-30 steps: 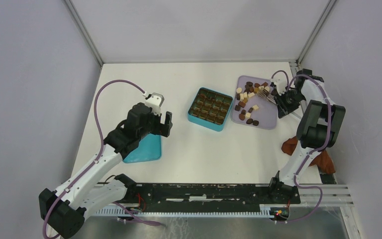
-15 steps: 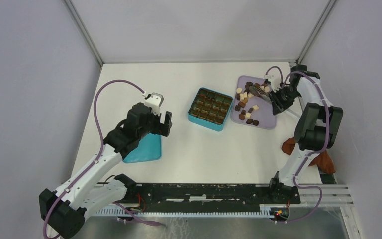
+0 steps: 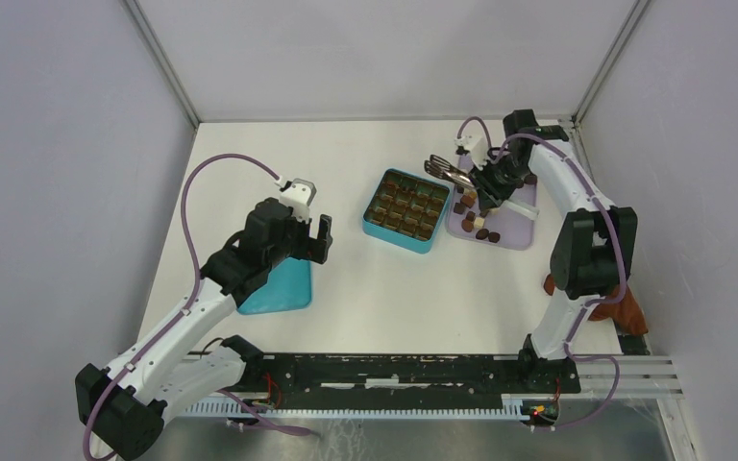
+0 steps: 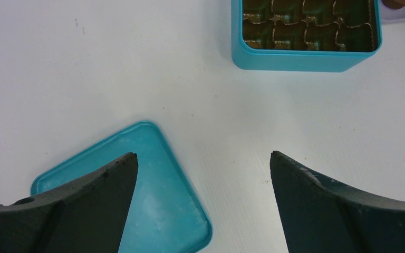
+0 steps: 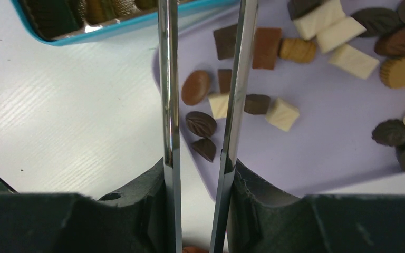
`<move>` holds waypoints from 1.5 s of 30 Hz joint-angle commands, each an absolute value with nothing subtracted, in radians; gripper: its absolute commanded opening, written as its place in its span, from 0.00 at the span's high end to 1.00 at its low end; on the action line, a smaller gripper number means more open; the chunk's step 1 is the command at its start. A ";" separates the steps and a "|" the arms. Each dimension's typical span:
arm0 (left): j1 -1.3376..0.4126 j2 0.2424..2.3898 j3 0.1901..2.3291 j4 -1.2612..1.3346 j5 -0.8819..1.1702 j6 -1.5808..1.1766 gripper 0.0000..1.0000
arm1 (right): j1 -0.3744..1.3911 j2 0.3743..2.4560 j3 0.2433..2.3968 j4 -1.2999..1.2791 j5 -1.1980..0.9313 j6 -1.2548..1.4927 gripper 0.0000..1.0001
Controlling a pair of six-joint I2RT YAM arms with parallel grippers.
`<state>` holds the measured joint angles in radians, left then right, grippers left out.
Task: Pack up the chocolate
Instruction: Place the fake chocolate in the packing box.
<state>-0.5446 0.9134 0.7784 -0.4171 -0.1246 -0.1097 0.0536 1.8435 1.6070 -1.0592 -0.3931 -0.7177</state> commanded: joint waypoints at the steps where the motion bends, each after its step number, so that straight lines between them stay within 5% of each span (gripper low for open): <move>1: -0.537 0.904 0.774 -0.394 -0.129 -0.083 0.00 | 0.109 1.844 1.631 -1.046 -0.419 -0.680 1.00; 22: -0.537 0.901 0.772 -0.394 -0.125 -0.081 0.00 | 0.174 1.911 1.575 -0.971 -0.302 -0.644 0.90; 45: -0.536 0.897 0.772 -0.394 -0.125 -0.080 0.00 | 0.187 1.921 1.575 -0.969 -0.280 -0.645 0.62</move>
